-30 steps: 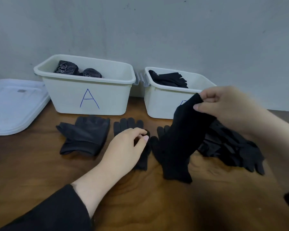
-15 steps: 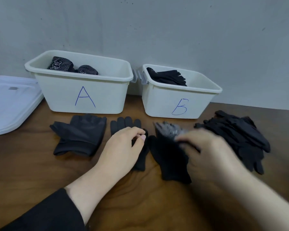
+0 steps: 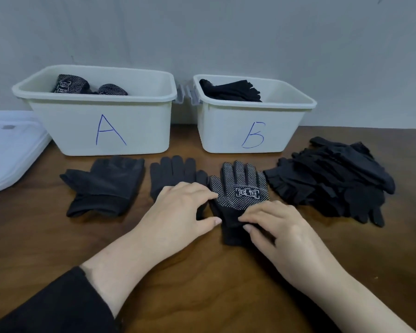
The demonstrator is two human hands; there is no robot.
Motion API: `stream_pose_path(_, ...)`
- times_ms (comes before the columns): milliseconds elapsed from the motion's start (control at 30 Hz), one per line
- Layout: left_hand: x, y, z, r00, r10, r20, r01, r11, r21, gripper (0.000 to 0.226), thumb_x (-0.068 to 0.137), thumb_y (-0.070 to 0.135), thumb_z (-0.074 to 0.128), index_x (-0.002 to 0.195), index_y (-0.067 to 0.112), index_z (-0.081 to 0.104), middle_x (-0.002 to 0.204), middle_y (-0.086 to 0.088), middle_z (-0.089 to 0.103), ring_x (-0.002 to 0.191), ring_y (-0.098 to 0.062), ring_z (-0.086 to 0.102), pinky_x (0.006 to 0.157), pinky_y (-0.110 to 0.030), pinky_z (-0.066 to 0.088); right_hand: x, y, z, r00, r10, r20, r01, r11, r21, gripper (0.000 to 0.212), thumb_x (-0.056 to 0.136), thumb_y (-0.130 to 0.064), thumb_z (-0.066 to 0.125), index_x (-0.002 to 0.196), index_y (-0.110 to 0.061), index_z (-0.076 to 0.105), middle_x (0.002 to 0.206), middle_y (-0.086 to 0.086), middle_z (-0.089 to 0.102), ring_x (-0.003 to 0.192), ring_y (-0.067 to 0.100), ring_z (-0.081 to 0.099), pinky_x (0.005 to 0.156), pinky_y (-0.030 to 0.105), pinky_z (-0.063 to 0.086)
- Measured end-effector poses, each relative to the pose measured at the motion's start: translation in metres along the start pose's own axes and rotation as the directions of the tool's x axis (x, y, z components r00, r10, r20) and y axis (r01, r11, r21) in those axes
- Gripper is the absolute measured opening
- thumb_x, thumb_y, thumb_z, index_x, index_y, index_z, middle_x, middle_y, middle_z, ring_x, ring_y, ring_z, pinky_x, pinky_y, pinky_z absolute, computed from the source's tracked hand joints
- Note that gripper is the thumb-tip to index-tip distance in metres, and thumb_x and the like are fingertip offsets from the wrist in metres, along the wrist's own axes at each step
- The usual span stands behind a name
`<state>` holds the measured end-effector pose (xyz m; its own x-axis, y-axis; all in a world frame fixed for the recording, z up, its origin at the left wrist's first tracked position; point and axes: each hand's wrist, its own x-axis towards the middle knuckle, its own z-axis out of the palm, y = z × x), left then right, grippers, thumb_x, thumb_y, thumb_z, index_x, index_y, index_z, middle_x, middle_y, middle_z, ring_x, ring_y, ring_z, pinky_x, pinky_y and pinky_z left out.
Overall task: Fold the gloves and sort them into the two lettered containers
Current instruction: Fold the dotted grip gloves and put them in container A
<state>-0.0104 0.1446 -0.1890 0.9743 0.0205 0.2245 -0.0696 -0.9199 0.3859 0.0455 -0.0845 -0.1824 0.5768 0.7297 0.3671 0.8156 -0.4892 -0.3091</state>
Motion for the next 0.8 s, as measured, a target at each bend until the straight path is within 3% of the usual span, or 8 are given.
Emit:
stream_pose_path(100, 0.0, -0.002, 0.001, 1.0, 0.012, 0.003, -0.012, 1.0, 0.02, 0.048, 0.091, 0.056, 0.055, 0.137, 0.04, 0.053, 0.137, 0.024, 0.046, 0.131, -0.002, 0.034, 0.111, -0.031, 0.02, -0.005, 0.003, 0.0, 0.996, -0.005, 0.088, 0.001, 0.999, 0.039, 0.027, 0.098, -0.044, 0.055, 0.112, -0.033, 0.075, 0.114, -0.027, 0.059, 0.111, -0.002, 0.053, 0.101, 0.023, 0.037)
stream_pose_path(233, -0.002, -0.003, 0.002, 1.0, 0.029, -0.009, -0.029, 1.0, -0.001, 0.04, 0.093, 0.05, 0.057, 0.132, 0.041, 0.057, 0.133, 0.025, 0.047, 0.127, -0.001, 0.037, 0.111, -0.03, 0.02, -0.01, 0.008, -0.01, 0.998, 0.038, 0.055, -0.045, 0.989, 0.143, 0.033, 0.095, -0.051, 0.054, 0.114, -0.033, 0.074, 0.118, -0.03, 0.058, 0.119, -0.003, 0.053, 0.107, 0.01, 0.027)
stream_pose_path(367, -0.004, -0.001, -0.004, 0.99, 0.12, -0.072, -0.125, 0.99, -0.068, 0.031, 0.094, 0.045, 0.056, 0.124, 0.04, 0.061, 0.122, 0.024, 0.047, 0.118, 0.002, 0.041, 0.109, -0.03, 0.026, -0.012, 0.016, -0.013, 0.988, 0.073, 0.137, -0.09, 0.988, 0.123, 0.034, 0.089, -0.054, 0.06, 0.117, -0.038, 0.07, 0.12, -0.033, 0.05, 0.122, -0.001, 0.048, 0.107, 0.022, 0.035)
stream_pose_path(500, -0.009, 0.009, -0.005, 0.966, 0.255, 0.037, -0.249, 0.962, -0.11, 0.044, 0.09, 0.064, 0.042, 0.122, 0.043, 0.063, 0.121, 0.028, 0.045, 0.122, 0.008, 0.034, 0.108, -0.018, 0.017, -0.011, 0.02, -0.014, 0.977, 0.067, 0.202, -0.091, 0.99, 0.112, 0.034, 0.087, -0.055, 0.063, 0.116, -0.039, 0.07, 0.121, -0.033, 0.05, 0.124, -0.002, 0.045, 0.106, 0.025, 0.036)
stream_pose_path(633, -0.007, 0.012, 0.001, 0.955, 0.283, 0.093, -0.279, 0.959, -0.055, 0.047, 0.087, 0.067, 0.041, 0.116, 0.042, 0.067, 0.115, 0.024, 0.048, 0.116, 0.004, 0.037, 0.106, -0.024, 0.02, -0.01, 0.019, -0.011, 0.983, 0.09, 0.163, -0.111, 0.986, 0.127, 0.015, 0.09, -0.044, 0.067, 0.103, -0.037, 0.071, 0.116, -0.03, 0.052, 0.12, -0.001, 0.047, 0.105, 0.027, 0.038)
stream_pose_path(800, -0.007, 0.015, 0.004, 0.956, 0.291, 0.042, -0.289, 0.956, -0.038, 0.036, 0.091, 0.055, 0.043, 0.105, 0.038, 0.071, 0.104, 0.02, 0.052, 0.103, 0.0, 0.045, 0.098, -0.028, 0.03, -0.007, 0.011, -0.004, 0.996, 0.079, 0.04, -0.081, 0.995, 0.056, 0.006, 0.093, -0.034, 0.061, 0.095, -0.03, 0.065, 0.106, -0.021, 0.055, 0.104, 0.007, 0.053, 0.097, 0.037, 0.041)
